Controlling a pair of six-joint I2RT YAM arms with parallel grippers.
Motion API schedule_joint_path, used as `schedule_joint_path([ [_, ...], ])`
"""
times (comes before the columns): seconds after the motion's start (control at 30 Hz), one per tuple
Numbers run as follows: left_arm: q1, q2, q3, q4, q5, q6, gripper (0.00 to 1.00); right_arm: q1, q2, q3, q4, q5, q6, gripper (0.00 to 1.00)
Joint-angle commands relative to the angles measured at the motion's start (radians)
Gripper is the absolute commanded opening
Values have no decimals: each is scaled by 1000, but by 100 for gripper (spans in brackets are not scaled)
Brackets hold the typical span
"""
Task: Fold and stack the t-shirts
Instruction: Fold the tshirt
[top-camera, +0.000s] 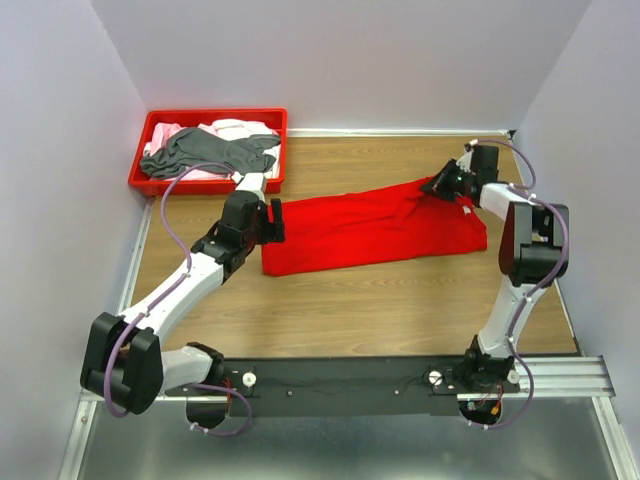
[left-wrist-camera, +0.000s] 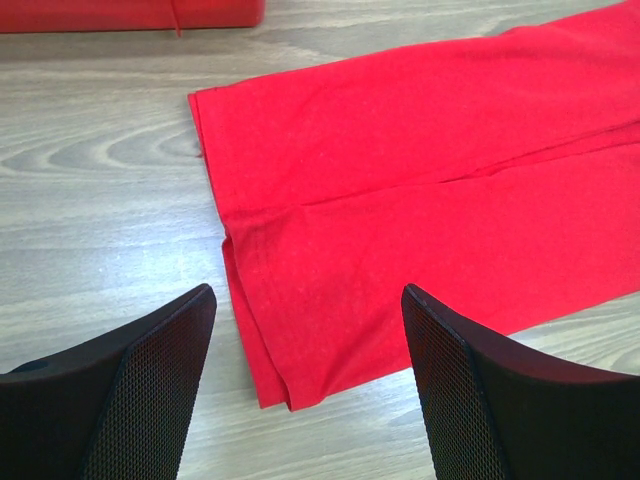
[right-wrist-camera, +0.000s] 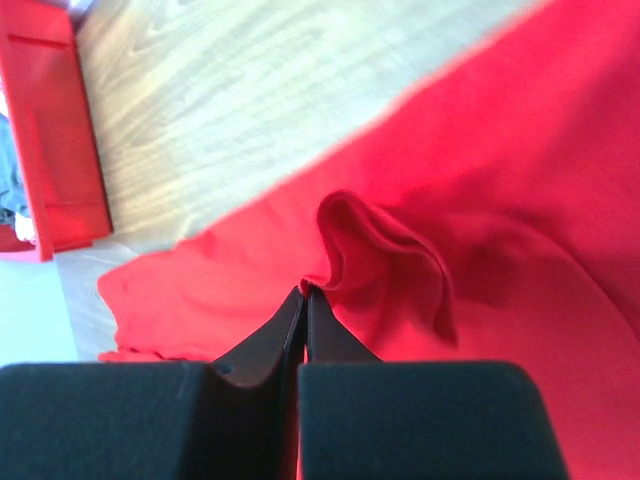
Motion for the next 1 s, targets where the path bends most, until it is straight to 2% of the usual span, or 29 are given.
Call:
schedule_joint_path([
  [0.0, 5, 1, -12, 21, -9, 16, 83, 41, 89, 98, 6, -9, 37, 8],
  [0.17, 5, -2, -15, 19, -10, 16, 83, 75, 189, 229, 3, -11, 50, 12],
  [0.27, 5, 2, -18, 22, 1, 17, 83, 103, 241, 307, -6, -29, 45, 23],
  [0.3, 5, 4, -17, 21, 8, 19, 83, 106, 249, 324, -17, -29, 33, 32],
  [0.37, 5, 18, -17, 22, 19, 20, 83, 121, 258, 374, -63, -23, 8, 41],
  [0.47, 5, 31, -14, 21, 39, 19, 83, 121, 215, 372, -91, 23, -25, 48],
  [0.5, 5, 33, -11, 19, 45, 20, 83, 121, 160, 341, -94, 93, -51, 49],
  [0.6, 5, 39, -12, 19, 53, 20, 83, 115, 56, 280, -103, 175, -90, 51],
  [0.77, 5, 64, 0, 14, 77, 22, 83, 146, -12, 205, -170, 149, -177, 50],
  [0.97, 5, 61, -4, 11, 82, 19, 83, 285, -6, 172, -203, 382, -344, 44],
])
